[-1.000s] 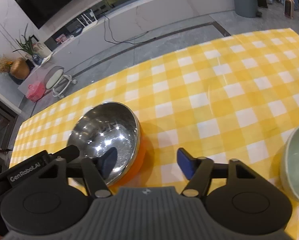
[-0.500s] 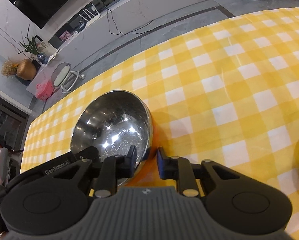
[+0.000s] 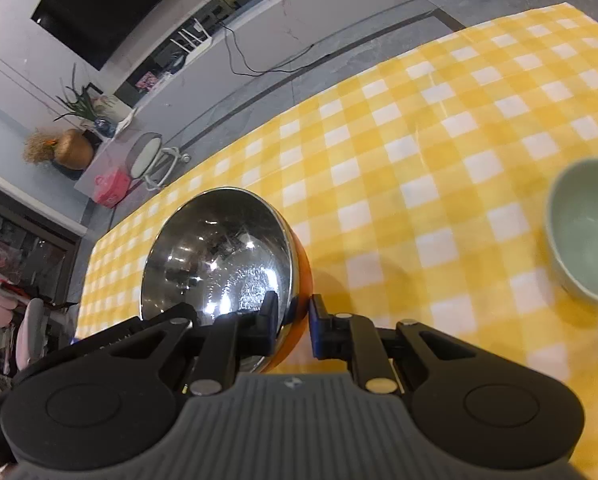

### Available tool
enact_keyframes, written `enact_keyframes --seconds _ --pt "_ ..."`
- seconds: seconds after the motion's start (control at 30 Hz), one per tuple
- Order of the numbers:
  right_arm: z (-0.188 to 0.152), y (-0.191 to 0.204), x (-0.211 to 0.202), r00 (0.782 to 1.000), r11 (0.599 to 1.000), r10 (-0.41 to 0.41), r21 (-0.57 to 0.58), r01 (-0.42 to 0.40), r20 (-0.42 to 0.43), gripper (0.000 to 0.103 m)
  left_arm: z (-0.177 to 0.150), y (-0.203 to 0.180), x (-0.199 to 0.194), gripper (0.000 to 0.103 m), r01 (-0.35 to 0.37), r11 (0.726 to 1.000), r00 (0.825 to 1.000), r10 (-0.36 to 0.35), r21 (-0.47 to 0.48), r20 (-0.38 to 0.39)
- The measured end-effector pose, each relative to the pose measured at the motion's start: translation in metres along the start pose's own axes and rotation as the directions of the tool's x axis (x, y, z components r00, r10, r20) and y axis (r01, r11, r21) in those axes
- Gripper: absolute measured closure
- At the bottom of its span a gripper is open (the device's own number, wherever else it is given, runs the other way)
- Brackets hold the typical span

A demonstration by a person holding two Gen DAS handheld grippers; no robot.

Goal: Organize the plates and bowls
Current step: 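Lift and carry the orange bowl with both grippers over the blue bowl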

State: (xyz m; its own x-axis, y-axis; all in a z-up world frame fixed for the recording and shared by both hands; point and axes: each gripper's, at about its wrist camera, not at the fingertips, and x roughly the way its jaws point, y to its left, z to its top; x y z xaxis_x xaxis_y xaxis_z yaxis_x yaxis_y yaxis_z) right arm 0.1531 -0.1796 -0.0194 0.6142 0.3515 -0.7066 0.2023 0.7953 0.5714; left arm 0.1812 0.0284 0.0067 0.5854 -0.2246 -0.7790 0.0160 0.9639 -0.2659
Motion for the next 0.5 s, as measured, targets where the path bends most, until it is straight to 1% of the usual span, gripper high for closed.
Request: enact_keyframes --seconds 0.1,0.27,0.4,0.5 --pt "-0.014 -0.002 -0.026 1.000 1.000 0.014 -0.021 -0.014 0.012 0.089 -0.012 -0.003 -0.021 0.091 0.025 1.000 1.000 -0.025 0.000 0.002" --pt "-0.037 -0.017 -0.067 0.998 0.998 0.066 0.009 -0.066 0.016 0.089 -0.033 -0.008 -0.048 0.091 0.048 0.999 0.999 -0.048 0.000 -0.004" --pt "-0.055 -0.029 -0.096 0.995 0.995 0.095 -0.011 -0.094 0.035 0.088 -0.051 -0.009 -0.065 0.091 0.088 0.996 0.996 -0.089 -0.019 -0.028" --pt "-0.069 -0.044 -0.113 0.992 0.992 0.121 0.017 -0.122 0.037 0.088 -0.068 -0.012 -0.072 0.091 0.099 0.995 0.994 -0.100 -0.030 -0.051"
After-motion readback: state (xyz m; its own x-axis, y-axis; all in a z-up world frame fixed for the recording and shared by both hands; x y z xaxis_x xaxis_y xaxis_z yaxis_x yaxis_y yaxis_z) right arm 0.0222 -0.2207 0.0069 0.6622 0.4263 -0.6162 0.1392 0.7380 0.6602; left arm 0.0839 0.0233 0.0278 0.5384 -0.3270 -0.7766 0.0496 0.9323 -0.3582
